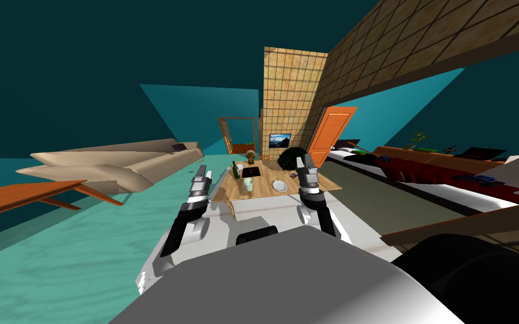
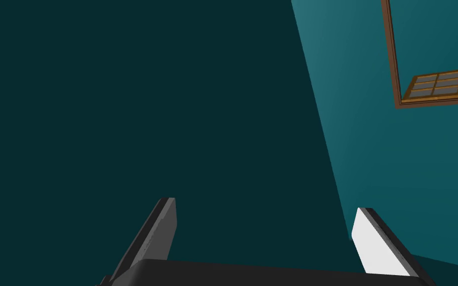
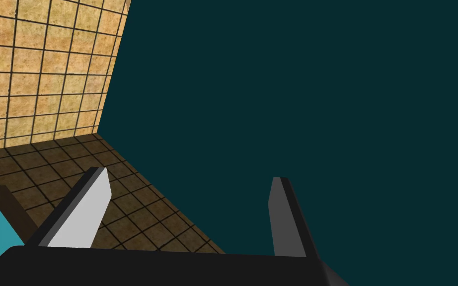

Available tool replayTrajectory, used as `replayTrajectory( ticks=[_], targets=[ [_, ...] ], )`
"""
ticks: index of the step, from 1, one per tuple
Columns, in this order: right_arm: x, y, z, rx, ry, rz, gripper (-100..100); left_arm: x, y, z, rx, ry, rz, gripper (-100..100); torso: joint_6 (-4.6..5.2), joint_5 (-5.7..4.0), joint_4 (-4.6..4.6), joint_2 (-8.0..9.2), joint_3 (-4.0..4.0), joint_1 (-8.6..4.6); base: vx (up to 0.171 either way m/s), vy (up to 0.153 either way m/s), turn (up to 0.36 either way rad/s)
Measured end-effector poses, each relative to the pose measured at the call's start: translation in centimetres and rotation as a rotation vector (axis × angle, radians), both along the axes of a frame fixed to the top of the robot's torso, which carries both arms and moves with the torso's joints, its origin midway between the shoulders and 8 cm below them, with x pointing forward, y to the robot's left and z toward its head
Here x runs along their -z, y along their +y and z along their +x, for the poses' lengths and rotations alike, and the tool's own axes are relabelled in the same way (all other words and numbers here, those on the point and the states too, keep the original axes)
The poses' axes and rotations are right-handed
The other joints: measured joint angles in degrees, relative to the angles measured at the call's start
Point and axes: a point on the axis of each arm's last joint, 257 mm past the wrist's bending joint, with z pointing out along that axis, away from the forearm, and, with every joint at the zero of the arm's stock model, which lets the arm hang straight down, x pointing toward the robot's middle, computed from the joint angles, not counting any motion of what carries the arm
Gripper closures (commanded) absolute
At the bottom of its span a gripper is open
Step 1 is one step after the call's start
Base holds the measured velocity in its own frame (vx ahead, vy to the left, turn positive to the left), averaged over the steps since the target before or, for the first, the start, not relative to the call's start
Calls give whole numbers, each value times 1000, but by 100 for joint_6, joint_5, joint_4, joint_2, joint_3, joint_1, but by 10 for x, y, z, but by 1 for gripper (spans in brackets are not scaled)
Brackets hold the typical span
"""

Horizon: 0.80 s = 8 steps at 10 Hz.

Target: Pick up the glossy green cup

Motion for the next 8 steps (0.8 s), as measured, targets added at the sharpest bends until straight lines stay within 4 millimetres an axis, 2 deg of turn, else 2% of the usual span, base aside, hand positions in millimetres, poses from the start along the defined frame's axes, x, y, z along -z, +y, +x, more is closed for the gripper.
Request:
replayTrajectory(
  ticks=[8],
  targets=[
    [0,0,0,0,0,0,0,65,28,64,-38,242,42,-100,0,0,-1,-6,-3,0,-6,-71,-15]
  ],
)
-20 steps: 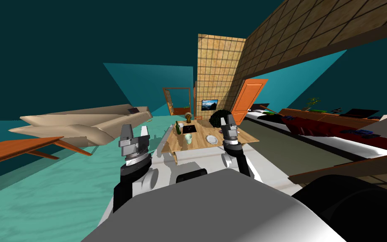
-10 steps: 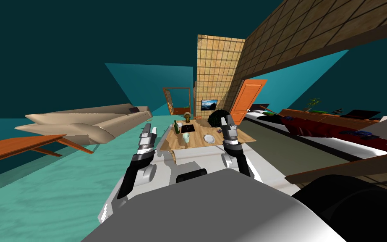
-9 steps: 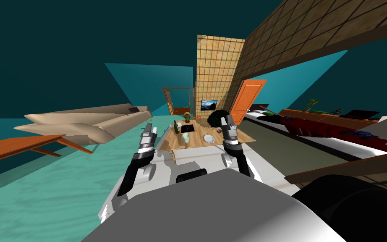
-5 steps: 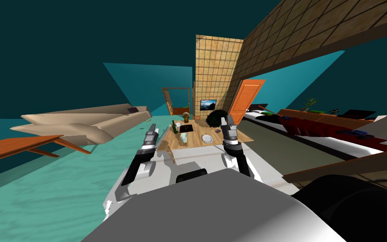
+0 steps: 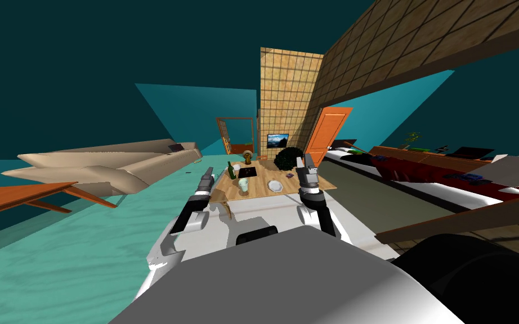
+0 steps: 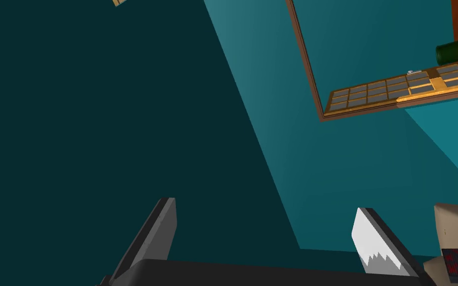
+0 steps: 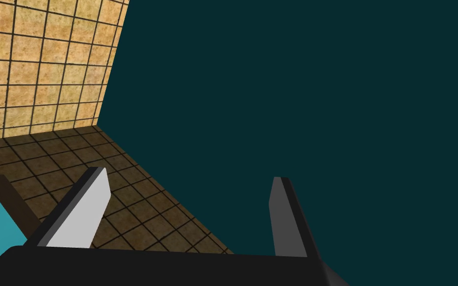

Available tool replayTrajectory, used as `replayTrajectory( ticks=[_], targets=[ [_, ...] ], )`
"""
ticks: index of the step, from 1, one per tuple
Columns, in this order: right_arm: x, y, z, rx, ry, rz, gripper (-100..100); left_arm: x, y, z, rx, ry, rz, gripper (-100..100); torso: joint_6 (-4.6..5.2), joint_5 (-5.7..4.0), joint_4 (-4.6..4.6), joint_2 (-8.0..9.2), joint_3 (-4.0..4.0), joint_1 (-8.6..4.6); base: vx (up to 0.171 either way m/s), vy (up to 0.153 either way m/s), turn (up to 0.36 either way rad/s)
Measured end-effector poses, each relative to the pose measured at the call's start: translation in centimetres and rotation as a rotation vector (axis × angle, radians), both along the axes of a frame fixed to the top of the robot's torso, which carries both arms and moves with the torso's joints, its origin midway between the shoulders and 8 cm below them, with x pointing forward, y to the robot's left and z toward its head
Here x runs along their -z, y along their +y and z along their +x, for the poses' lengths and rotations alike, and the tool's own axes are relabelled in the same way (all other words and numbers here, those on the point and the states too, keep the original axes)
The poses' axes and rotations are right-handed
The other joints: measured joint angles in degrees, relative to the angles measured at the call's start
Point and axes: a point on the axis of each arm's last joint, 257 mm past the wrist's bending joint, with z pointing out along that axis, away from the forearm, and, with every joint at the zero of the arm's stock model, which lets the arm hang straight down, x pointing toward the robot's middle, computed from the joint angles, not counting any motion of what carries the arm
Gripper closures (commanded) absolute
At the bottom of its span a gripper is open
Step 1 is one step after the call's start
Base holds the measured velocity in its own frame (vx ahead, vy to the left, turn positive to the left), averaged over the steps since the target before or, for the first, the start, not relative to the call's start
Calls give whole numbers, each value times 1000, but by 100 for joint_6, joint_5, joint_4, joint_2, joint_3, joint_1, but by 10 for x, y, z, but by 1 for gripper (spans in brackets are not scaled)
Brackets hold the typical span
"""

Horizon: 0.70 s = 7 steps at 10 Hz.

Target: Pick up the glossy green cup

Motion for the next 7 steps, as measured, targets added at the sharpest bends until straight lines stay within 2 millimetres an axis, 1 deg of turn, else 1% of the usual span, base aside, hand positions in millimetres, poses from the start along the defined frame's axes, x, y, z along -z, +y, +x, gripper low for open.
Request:
replayTrajectory(
  ticks=[1,2,5,6,7],
  targets=[
    [0,0,0,0,0,0,0,5,5,7,-7,29,3,-100,-2,0,0,1,1,7,7,-78,-30],
    [0,0,0,0,0,0,0,16,15,17,-17,64,8,-100,-1,1,0,-1,-1,6,6,-74,-15],
    [0,0,0,0,0,0,0,40,31,35,-44,158,14,-100,-2,0,1,4,2,6,-8,-85,-24],
    [0,0,0,0,0,0,0,44,38,44,-54,188,17,-100,0,0,2,6,4,1,1,-82,-16],
    [0,0,0,0,0,0,0,59,45,48,-66,230,17,-100,-2,0,0,3,2,4,18,-107,-31]
  ],
)
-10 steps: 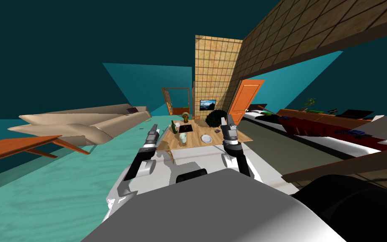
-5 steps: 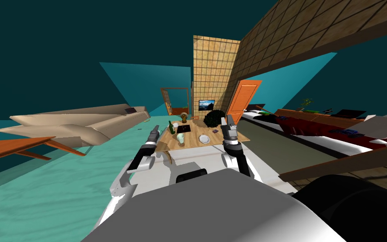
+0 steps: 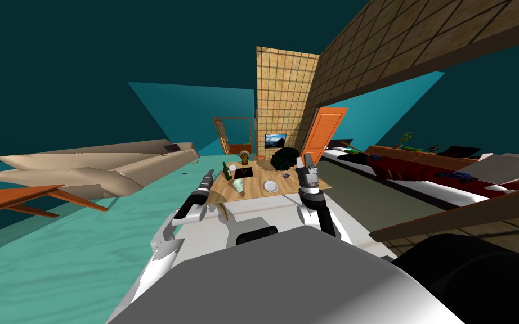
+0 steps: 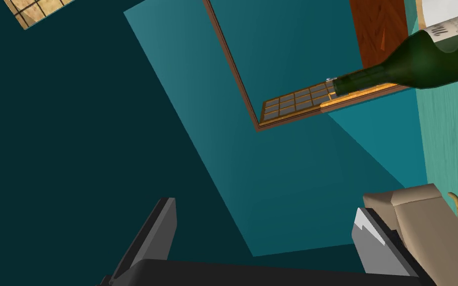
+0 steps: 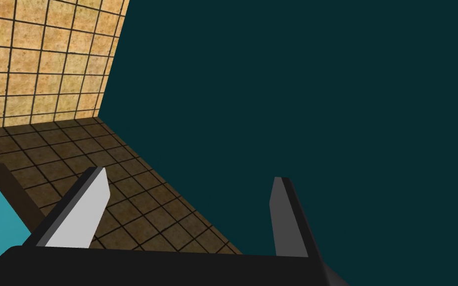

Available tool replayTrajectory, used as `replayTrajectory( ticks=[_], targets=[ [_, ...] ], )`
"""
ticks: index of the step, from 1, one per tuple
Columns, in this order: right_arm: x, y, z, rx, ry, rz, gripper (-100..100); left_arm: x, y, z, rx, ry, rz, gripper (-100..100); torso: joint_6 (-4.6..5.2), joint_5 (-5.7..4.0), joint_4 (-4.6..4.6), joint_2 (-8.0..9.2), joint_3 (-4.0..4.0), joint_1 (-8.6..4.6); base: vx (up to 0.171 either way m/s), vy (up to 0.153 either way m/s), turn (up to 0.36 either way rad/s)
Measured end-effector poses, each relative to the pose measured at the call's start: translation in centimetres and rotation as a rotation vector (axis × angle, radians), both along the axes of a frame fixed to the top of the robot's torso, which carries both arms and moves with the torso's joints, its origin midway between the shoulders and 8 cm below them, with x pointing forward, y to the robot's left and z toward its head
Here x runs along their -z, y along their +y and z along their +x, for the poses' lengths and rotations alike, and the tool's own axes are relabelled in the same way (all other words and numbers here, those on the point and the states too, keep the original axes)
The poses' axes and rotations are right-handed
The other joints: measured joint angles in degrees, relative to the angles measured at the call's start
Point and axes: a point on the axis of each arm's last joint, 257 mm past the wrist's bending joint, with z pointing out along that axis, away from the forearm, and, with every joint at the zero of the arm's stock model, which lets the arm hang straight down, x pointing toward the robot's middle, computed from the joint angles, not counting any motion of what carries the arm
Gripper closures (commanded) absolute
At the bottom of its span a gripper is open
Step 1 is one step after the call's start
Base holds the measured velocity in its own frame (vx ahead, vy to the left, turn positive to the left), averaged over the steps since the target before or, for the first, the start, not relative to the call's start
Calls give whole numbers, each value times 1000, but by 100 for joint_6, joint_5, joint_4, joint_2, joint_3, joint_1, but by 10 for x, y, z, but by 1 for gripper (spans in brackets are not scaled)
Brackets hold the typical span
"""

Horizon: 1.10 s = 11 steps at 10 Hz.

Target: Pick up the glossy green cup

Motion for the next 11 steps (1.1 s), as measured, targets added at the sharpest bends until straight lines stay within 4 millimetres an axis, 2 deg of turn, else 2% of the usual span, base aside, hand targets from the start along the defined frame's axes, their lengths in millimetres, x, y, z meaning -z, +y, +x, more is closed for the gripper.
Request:
replayTrajectory(
  ticks=[3,6,8,11],
  targets=[
    [0,0,0,0,0,0,0,24,18,12,-31,86,0,-100,-1,3,0,-2,-1,18,7,-51,-17],
    [0,0,0,0,0,0,0,38,39,28,-68,170,-1,-100,1,-1,0,-4,-2,-5,5,-85,-23],
    [0,0,0,0,0,0,0,55,50,28,-89,228,-6,-100,-1,2,1,2,1,14,-4,-44,-18],
    [0,0,0,0,0,0,0,67,73,41,-128,305,-13,-100,1,-1,0,-2,-1,-3,5,-83,-22]
  ],
)
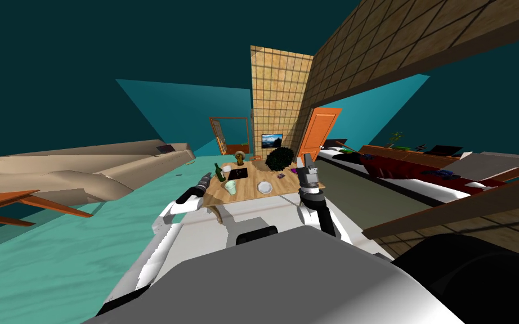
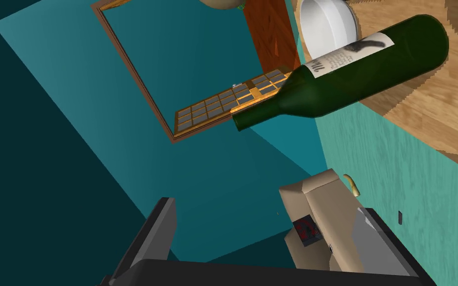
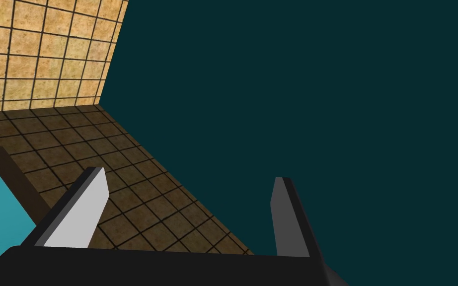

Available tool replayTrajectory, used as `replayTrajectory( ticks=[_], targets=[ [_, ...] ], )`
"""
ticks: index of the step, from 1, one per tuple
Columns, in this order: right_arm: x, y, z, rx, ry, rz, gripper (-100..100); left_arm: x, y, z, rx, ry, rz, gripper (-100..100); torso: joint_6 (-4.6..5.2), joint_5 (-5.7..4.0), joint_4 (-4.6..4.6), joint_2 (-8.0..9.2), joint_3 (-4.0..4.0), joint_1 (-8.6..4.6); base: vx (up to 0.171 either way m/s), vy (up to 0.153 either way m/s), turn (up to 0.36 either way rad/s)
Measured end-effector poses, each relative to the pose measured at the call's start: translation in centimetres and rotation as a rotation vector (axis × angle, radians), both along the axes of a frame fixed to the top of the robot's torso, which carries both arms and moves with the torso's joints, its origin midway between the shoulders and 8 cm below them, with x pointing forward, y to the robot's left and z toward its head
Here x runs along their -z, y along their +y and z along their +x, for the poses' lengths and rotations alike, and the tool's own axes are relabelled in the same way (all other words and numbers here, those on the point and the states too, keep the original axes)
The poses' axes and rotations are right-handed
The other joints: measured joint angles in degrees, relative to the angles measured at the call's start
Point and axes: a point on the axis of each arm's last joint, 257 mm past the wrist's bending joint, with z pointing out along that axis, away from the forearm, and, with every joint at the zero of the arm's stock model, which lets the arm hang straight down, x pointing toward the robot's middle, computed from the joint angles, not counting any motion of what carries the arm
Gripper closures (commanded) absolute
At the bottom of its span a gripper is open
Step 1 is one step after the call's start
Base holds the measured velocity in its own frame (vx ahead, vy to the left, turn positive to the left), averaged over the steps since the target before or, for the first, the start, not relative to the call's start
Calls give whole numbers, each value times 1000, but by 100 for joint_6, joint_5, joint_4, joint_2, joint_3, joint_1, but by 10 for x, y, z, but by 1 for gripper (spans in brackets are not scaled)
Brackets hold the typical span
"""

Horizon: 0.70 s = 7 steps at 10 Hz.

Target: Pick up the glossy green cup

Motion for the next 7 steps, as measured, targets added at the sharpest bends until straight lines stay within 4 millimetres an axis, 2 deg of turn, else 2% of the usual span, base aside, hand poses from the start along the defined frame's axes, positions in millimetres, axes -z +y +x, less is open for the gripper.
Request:
replayTrajectory(
  ticks=[4,7],
  targets=[
    [0,0,0,0,0,0,0,24,27,11,-61,116,-21,-100,1,-1,-1,-4,-2,-2,9,-89,-26],
    [0,0,0,0,0,0,0,44,50,7,-111,213,-44,-100,-2,1,1,7,4,7,-5,-65,-15]
  ],
)
